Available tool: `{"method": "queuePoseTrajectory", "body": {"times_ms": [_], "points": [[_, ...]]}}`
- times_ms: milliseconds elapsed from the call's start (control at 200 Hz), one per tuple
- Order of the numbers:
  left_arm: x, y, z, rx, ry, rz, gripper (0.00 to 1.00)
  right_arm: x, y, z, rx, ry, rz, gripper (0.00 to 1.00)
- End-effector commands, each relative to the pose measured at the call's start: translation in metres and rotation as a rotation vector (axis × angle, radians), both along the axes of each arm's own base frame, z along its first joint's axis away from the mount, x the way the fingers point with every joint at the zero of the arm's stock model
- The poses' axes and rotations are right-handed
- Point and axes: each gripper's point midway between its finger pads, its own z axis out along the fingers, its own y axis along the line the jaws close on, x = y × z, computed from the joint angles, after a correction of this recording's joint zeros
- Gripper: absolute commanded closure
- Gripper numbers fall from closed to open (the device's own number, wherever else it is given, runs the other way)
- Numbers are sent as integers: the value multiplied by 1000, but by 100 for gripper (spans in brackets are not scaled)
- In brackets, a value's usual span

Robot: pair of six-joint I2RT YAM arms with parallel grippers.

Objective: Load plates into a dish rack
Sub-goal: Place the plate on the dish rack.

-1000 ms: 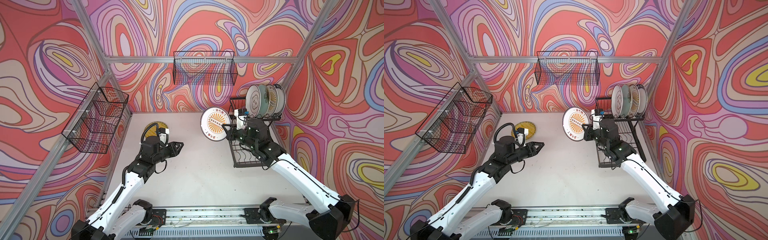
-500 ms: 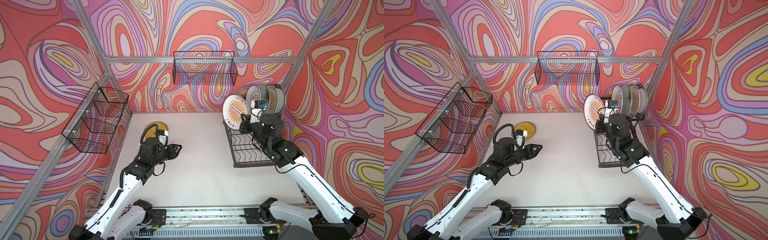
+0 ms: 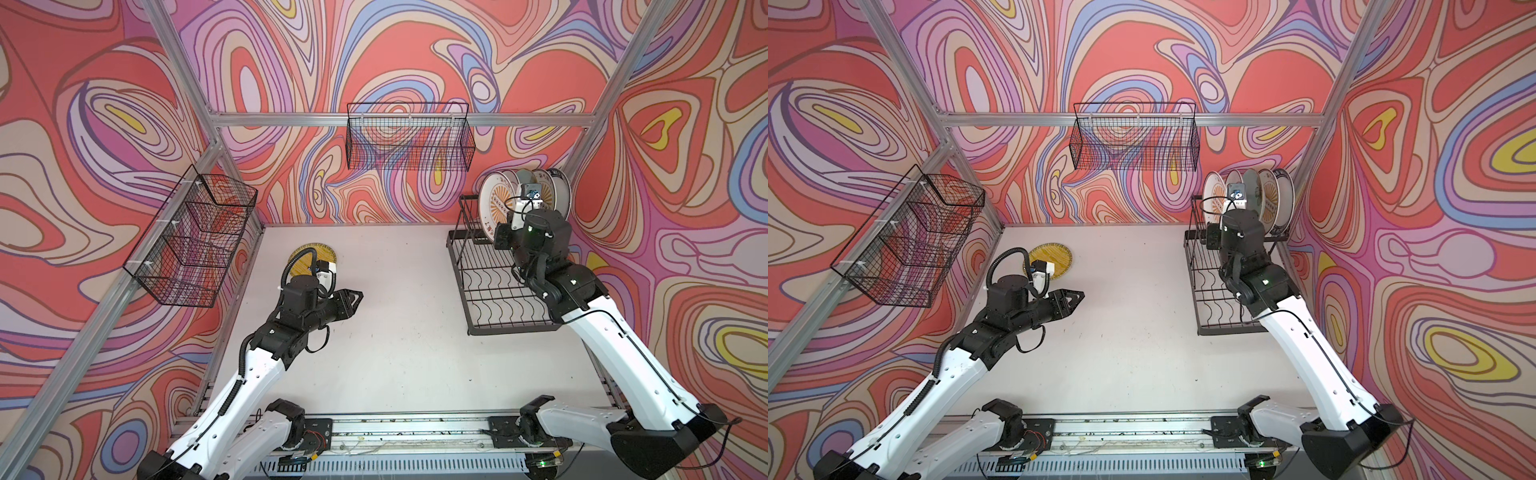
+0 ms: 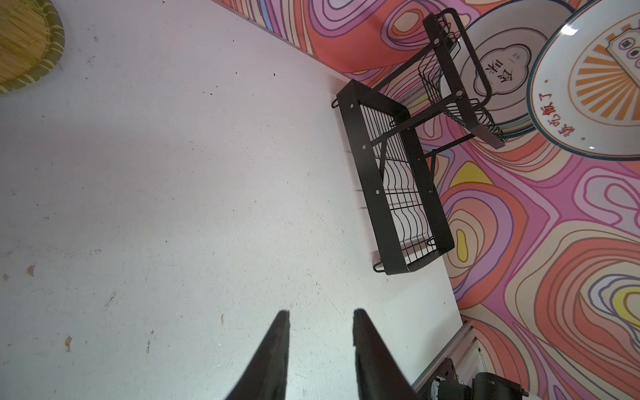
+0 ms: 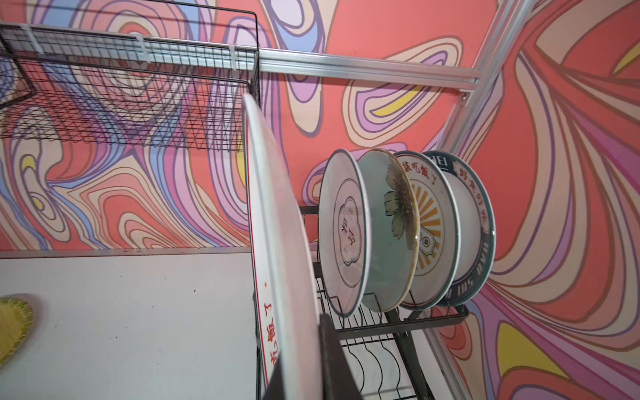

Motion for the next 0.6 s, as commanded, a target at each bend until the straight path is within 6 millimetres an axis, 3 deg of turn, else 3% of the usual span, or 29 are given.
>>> {"method": "queuePoseTrajectory", "body": {"times_ms": [0,591], "points": [[-2,1,13,4,-29,-3,66,8,-15,16,-30,-33,-59,100],[-1,1,11,10,-30,-7,65,67,-31,-7,-79,42,-49,100]]}}
